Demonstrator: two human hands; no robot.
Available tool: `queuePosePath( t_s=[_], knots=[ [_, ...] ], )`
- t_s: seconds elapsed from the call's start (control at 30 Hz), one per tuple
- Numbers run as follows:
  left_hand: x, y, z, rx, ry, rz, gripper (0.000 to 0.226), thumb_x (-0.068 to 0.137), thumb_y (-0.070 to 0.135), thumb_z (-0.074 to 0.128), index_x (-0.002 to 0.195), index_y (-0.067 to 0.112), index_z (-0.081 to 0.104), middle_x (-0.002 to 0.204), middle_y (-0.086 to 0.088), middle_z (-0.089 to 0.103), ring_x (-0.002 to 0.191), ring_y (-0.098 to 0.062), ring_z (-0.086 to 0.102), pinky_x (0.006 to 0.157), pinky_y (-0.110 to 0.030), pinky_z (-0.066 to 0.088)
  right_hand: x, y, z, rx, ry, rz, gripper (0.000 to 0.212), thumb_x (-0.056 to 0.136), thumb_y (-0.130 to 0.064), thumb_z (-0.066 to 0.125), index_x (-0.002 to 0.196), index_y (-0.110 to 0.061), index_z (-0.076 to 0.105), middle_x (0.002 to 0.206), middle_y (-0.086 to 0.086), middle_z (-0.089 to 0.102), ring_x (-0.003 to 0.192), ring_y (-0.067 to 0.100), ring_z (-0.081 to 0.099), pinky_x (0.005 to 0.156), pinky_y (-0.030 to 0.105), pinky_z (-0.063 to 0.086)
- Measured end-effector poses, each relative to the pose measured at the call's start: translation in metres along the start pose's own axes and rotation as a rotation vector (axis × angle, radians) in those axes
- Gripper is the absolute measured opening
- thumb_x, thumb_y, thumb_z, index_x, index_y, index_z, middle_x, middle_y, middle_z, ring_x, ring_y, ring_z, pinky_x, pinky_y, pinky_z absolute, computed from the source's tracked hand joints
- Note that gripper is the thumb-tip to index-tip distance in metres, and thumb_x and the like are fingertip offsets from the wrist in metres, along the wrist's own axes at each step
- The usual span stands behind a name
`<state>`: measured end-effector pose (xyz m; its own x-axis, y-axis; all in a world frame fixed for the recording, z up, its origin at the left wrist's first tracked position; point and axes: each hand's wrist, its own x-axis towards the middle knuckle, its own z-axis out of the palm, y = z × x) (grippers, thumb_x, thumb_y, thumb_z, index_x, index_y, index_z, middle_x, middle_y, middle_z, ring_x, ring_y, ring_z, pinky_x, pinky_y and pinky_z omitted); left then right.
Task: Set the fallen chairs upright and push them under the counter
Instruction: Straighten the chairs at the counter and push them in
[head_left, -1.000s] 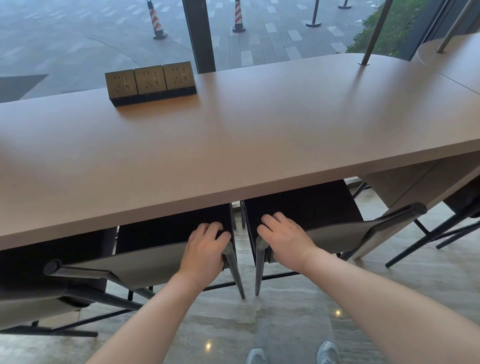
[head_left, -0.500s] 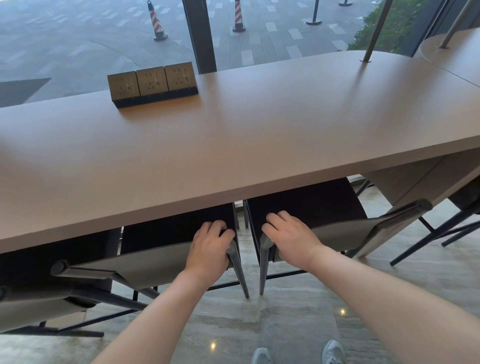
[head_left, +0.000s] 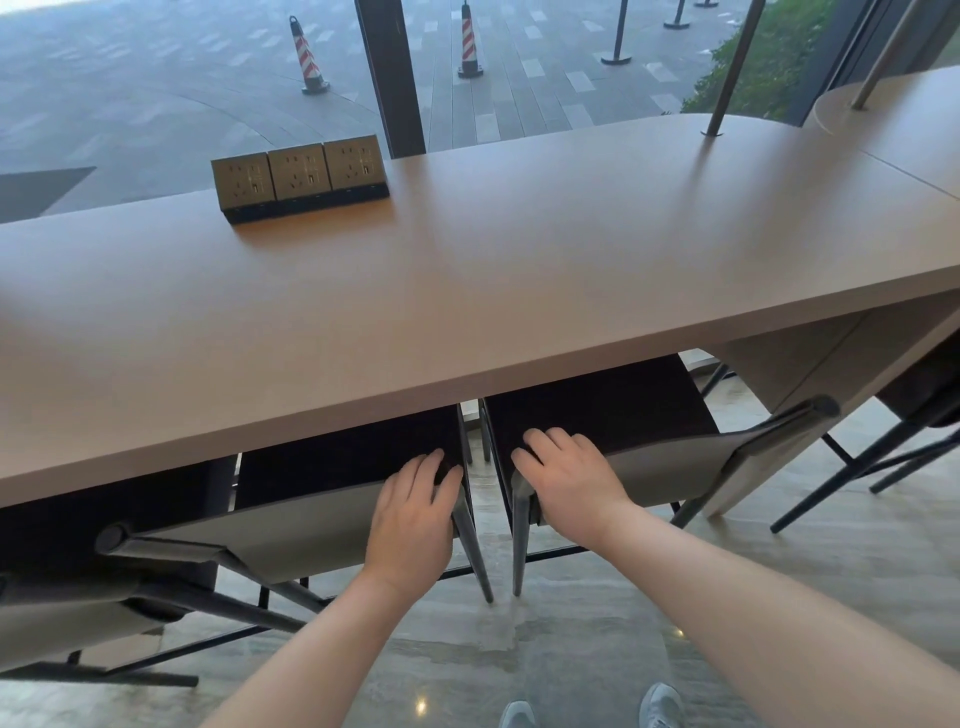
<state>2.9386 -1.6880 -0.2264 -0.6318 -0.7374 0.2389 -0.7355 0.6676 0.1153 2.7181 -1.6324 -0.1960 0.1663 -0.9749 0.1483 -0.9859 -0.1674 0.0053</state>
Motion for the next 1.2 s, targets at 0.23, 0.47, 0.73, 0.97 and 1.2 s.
queuePosePath(
  t_s=[0.23, 0.47, 0.73, 0.97, 1.2],
  knots=[
    [-0.013, 0.019, -0.01, -0.239, 0.12, -0.016, 0.044, 0.073, -0.002, 0.074, 0.116, 0.007, 0.066, 0.129, -0.016, 0.059, 0.122, -0.032, 0.053, 0.098, -0.043, 0.044, -0.007, -0.009, -0.01, 0.142, 0.149, 0.105, 0.039, 0.073, -0.004, 0.07, 0.112, -0.005, 0.066, 0.113, 0.015, 0.063, 0.092, 0.032, 0.061, 0.072, 0.042, 0.053],
    [0.0, 0.052, -0.032, -0.675, 0.173, -0.144, 0.031, 0.088, 0.005, 0.066, 0.115, 0.02, 0.064, 0.104, 0.024, 0.055, 0.093, -0.004, 0.059, 0.078, -0.02, 0.052, -0.026, -0.009, -0.02, 0.662, 0.255, 0.451, 0.028, 0.09, -0.012, 0.06, 0.119, -0.013, 0.061, 0.107, -0.005, 0.057, 0.095, 0.008, 0.055, 0.08, 0.021, 0.048],
    [0.017, 0.116, -0.048, -1.046, 0.032, -0.297, 0.033, 0.09, 0.009, 0.062, 0.094, 0.041, 0.065, 0.089, 0.016, 0.065, 0.076, -0.005, 0.061, 0.066, -0.017, 0.05, -0.077, 0.013, -0.042, 1.19, 0.3, 0.852, 0.019, 0.091, -0.022, 0.057, 0.1, -0.038, 0.059, 0.09, -0.011, 0.064, 0.085, -0.002, 0.06, 0.066, 0.011, 0.047],
    [0.029, 0.199, -0.065, -1.234, -0.049, -0.356, 0.03, 0.091, 0.009, 0.062, 0.089, 0.038, 0.069, 0.086, 0.01, 0.069, 0.08, -0.014, 0.066, 0.066, -0.015, 0.051, -0.139, 0.06, -0.077, 1.527, 0.494, 0.997, 0.016, 0.09, -0.016, 0.058, 0.099, -0.025, 0.067, 0.089, -0.003, 0.072, 0.078, 0.008, 0.069, 0.065, 0.019, 0.053],
    [0.039, 0.34, -0.062, -1.307, -0.158, -0.324, 0.028, 0.09, 0.009, 0.062, 0.086, 0.035, 0.071, 0.088, 0.003, 0.072, 0.077, -0.01, 0.068, 0.066, -0.013, 0.049, -0.253, 0.14, -0.114, 1.673, 0.604, 1.066, 0.016, 0.091, -0.016, 0.055, 0.1, -0.019, 0.069, 0.087, 0.004, 0.073, 0.077, 0.016, 0.069, 0.068, 0.028, 0.053]
  ],
)
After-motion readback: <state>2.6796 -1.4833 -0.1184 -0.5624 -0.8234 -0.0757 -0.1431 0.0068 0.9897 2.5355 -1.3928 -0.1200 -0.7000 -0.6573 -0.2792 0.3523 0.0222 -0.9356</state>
